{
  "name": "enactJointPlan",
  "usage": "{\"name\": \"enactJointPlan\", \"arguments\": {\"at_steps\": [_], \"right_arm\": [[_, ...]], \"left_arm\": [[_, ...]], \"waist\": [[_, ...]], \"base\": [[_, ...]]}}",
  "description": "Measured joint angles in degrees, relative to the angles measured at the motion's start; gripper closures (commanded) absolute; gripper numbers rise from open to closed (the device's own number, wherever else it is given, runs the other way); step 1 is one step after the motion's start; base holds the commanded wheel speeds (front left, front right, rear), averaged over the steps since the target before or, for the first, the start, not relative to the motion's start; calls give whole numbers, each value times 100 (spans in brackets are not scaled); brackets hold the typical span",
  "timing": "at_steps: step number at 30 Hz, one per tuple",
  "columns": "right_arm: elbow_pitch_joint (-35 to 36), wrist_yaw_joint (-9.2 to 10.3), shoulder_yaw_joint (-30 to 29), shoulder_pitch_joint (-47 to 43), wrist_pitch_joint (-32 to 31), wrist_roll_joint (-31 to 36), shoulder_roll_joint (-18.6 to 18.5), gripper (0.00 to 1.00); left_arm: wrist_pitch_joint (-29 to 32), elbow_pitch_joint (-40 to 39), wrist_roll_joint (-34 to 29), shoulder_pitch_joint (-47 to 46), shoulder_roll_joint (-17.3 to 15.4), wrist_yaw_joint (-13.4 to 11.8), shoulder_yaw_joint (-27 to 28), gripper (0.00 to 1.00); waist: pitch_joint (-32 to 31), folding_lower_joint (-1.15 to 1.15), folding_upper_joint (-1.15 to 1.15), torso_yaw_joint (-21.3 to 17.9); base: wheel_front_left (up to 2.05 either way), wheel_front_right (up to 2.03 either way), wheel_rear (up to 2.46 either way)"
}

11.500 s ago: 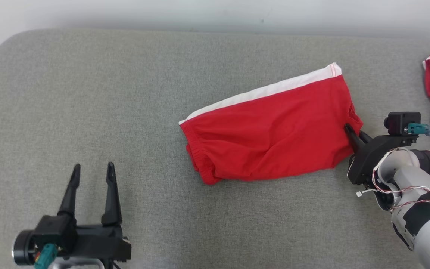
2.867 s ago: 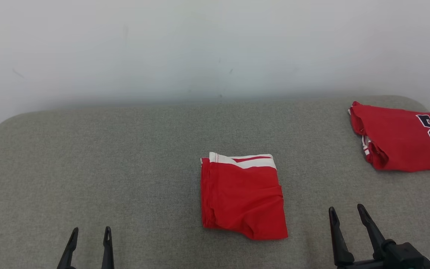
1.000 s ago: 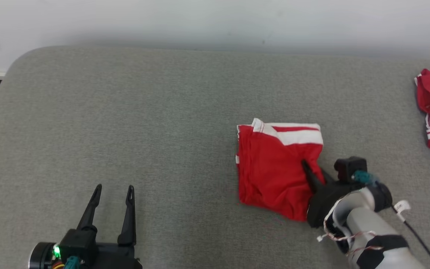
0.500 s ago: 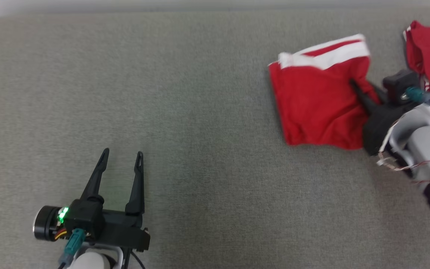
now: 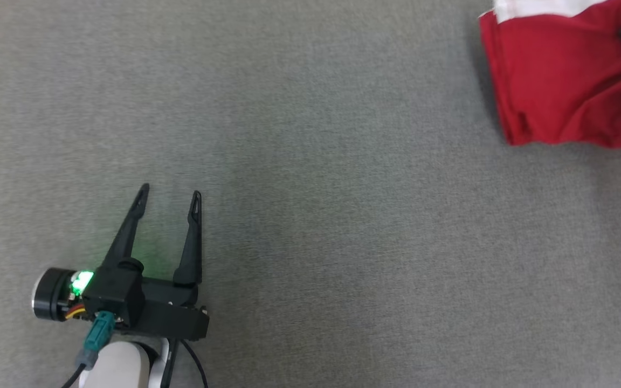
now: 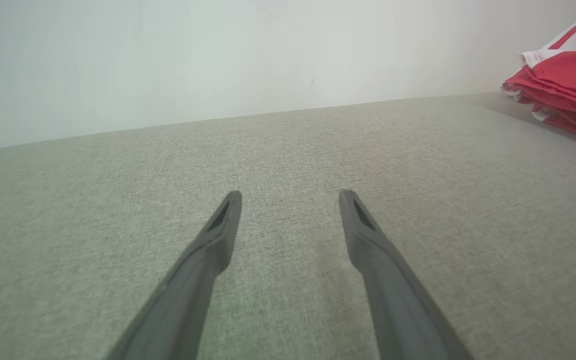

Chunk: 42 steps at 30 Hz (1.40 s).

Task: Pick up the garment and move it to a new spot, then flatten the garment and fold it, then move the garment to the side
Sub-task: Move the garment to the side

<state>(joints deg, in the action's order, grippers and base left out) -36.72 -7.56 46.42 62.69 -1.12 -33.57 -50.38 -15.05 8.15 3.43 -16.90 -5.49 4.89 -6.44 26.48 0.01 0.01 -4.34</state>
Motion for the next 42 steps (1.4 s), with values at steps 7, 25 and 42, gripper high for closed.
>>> {"name": "enactJointPlan", "arguments": {"at_steps": [7, 25, 42], "right_arm": [[-260, 0, 259, 658, -172, -125, -427, 100], [-817, 0, 992, 2022, -29, 426, -1133, 100], [-1497, 0, 1786, 2899, -27, 856, -896, 0]], "left_arm": [[0, -391, -87, -129, -187, 7, -2, 0], [-2, -1226, -186, -113, -531, -38, -13, 0], [-1, -1298, -138, -139, -521, -183, -90, 0]], "waist": [[478, 0, 0, -314], [1383, -4, -4, -710], [1388, 1, 0, -601]], "base": [[0, 0, 0], [0, 0, 0], [0, 0, 0]]}}
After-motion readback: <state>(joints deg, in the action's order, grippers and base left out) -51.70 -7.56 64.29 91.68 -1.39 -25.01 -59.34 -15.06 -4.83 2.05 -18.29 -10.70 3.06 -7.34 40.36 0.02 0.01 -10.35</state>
